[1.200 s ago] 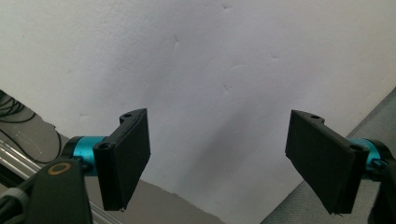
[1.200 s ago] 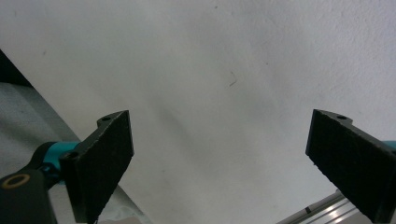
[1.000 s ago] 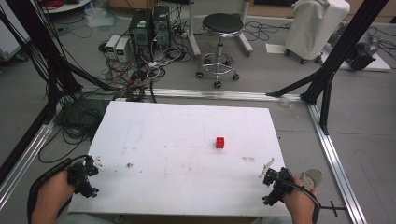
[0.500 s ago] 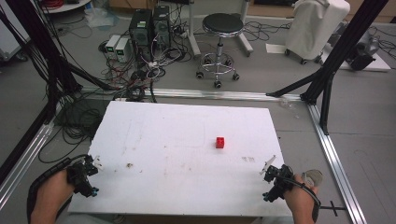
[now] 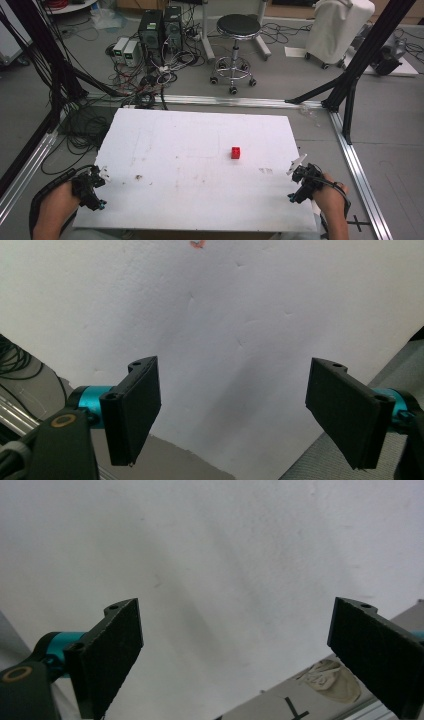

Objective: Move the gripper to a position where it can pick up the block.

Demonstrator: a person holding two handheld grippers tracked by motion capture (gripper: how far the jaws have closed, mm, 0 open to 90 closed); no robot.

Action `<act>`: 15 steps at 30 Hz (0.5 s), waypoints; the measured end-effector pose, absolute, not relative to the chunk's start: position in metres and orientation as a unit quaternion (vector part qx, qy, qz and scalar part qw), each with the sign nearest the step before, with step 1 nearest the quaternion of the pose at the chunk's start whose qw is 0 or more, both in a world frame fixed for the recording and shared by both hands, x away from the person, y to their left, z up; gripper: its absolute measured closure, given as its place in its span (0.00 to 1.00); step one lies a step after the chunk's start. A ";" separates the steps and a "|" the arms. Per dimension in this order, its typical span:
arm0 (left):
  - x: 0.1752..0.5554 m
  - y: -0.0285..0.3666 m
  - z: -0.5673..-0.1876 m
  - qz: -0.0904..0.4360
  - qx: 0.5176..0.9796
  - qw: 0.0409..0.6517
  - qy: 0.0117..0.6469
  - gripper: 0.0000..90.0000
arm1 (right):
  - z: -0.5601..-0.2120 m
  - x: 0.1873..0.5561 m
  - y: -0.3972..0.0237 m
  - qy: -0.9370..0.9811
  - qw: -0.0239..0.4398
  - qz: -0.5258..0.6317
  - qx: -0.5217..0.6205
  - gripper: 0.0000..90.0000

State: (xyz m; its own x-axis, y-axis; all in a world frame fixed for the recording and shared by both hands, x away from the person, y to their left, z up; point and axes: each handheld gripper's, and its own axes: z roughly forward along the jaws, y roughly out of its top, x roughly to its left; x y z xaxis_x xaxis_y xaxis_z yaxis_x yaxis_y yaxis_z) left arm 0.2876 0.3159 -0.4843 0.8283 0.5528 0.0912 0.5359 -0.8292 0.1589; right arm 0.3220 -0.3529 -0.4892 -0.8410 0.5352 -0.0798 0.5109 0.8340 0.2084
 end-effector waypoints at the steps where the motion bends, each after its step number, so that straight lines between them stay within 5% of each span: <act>1: 0.287 0.316 -0.484 0.067 0.954 0.065 0.286 0.25 | -0.486 0.329 -0.356 0.958 0.070 0.092 0.262 0.08; 15: 0.290 0.314 -0.487 0.067 0.955 0.065 0.282 0.25 | -0.456 0.376 -0.342 0.974 0.065 0.086 0.198 0.08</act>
